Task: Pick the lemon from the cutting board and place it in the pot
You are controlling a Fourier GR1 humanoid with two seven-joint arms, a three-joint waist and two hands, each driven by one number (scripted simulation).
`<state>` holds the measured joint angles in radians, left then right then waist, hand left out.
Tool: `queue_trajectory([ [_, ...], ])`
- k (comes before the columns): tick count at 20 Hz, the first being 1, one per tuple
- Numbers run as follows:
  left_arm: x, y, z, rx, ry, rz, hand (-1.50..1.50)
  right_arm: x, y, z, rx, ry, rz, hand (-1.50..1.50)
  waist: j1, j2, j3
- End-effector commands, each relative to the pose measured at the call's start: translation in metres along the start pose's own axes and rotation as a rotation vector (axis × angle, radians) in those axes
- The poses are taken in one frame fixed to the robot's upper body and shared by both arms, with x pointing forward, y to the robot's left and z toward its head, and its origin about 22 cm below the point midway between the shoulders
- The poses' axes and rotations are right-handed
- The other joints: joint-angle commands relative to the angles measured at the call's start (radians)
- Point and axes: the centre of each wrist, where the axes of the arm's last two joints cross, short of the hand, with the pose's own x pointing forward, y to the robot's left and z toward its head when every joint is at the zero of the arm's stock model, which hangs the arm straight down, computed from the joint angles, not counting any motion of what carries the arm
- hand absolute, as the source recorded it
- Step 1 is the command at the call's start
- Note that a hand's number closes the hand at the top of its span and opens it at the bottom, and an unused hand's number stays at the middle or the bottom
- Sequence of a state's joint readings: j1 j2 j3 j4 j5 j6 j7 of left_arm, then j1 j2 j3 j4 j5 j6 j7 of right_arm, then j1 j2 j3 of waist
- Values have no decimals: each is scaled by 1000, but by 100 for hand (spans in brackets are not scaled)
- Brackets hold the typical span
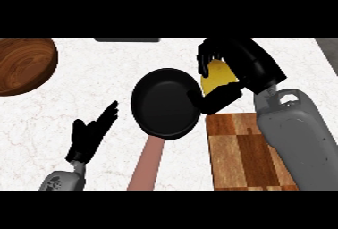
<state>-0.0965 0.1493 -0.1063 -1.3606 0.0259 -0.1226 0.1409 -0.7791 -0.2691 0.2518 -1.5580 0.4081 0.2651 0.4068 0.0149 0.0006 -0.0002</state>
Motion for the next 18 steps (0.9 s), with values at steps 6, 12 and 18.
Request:
queue_trajectory([
  [6,6,-6,6,-23,0,-13,0,32,72,-35,82,39,404,150,7,0,-1],
  [12,3,5,1,-12,0,-9,0,46,106,-69,275,192,489,150,5,3,-1],
  [18,-4,2,12,-9,-2,-8,0,32,126,-87,500,445,510,-150,20,3,-1],
])
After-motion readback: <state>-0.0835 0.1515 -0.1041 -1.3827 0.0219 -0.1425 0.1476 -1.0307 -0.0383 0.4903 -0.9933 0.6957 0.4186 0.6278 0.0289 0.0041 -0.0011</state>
